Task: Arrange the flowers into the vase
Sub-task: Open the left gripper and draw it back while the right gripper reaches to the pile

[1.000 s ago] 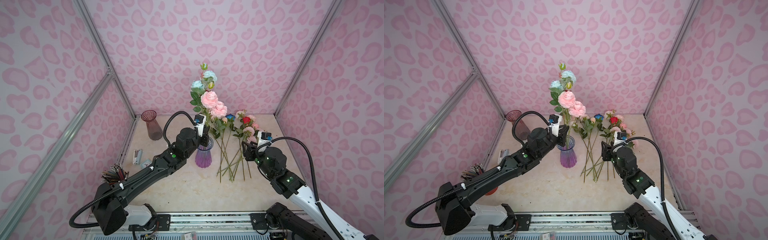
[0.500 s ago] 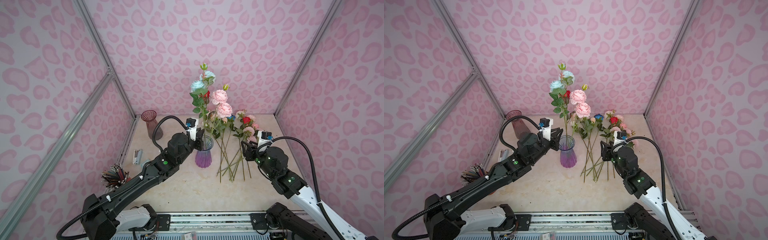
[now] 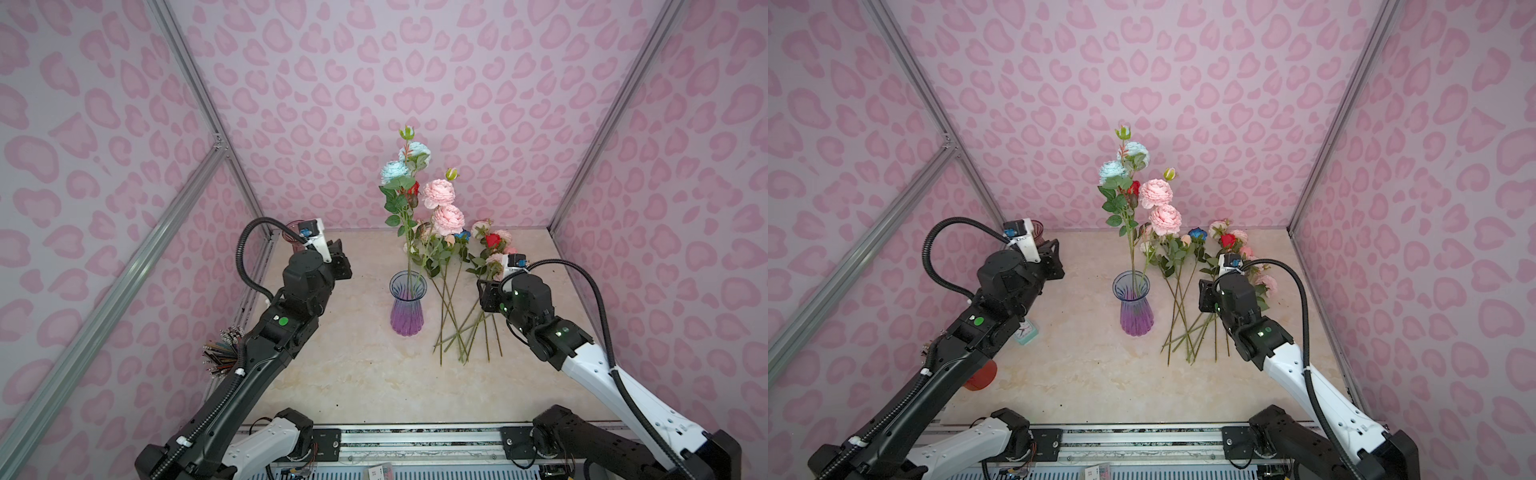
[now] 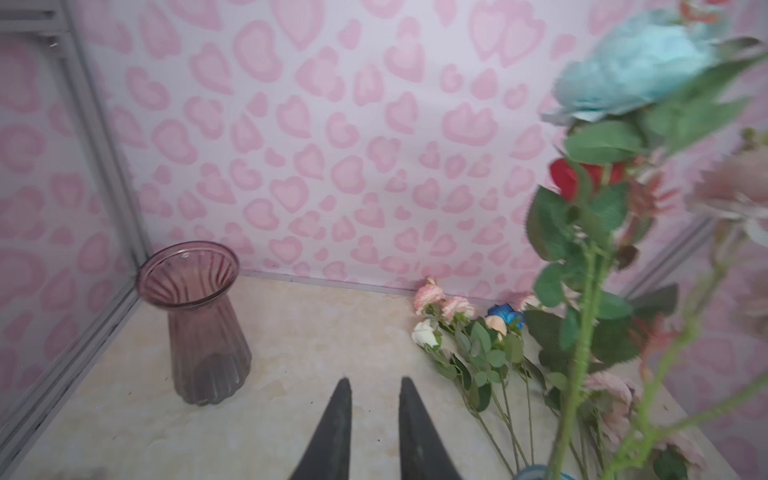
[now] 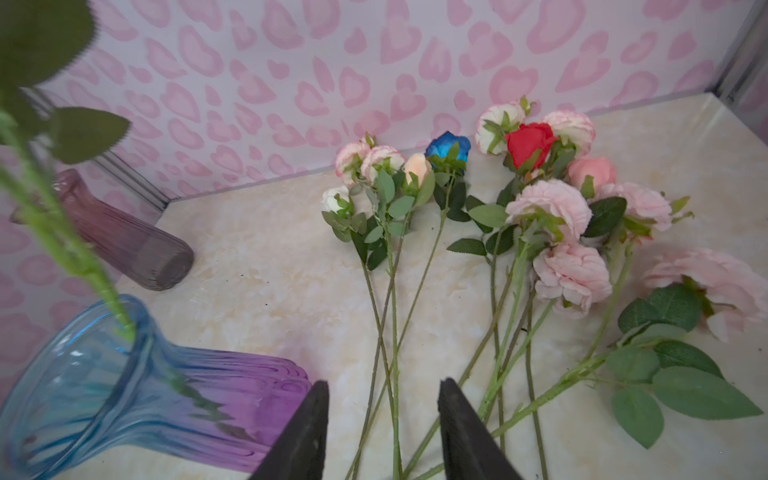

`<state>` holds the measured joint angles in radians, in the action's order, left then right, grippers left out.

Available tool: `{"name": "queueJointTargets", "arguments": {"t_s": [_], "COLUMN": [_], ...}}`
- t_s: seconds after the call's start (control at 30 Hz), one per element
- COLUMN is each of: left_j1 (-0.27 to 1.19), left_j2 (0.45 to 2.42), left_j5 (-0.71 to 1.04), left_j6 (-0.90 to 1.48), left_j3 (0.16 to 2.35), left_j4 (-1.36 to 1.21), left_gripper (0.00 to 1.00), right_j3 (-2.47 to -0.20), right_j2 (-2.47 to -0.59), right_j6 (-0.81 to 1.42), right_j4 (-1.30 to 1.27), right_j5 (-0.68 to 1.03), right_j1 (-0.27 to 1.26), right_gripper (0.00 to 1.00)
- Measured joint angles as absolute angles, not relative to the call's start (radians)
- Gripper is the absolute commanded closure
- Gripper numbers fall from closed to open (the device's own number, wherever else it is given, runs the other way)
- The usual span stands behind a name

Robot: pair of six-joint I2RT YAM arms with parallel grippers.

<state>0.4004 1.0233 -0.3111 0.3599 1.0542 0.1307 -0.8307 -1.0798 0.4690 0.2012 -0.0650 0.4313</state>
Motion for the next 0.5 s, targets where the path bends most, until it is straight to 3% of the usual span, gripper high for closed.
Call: {"name": "queueJointTargets", "arguments": {"t_s": [0.07,0.17,0.27,0.5], "left_j1": [0.362,0.330,0.310,0.302], "left_j2": [1.015,1.018,1.039,1.049], "left_j5": [-0.282,-0.232,-0.168,-0.062], "left_j6": [0.425,0.517,0.590,0.674], "left_j3": [1.017,0.973,0.962,0.955], "left_j4": [0.141,0.174,0.188,0.186], "left_gripper": [0.42,0.29,0.28,0.30], "right_j3": [-0.865,-0.945,-1.053,-1.221], "right_j2": [-1.175,-1.332,-1.509,-1.765], "right_j6": [0.481,0.463,0.424,0.404], "right_j4": [0.208,0.242,0.286,0.336], "right_j5": [-0.032,0.030,0.081,0.117], "right_j1": [0.406,0.403,0.402,0.399], "right_gripper": [0.66,0.74,0.79,0.76]}}
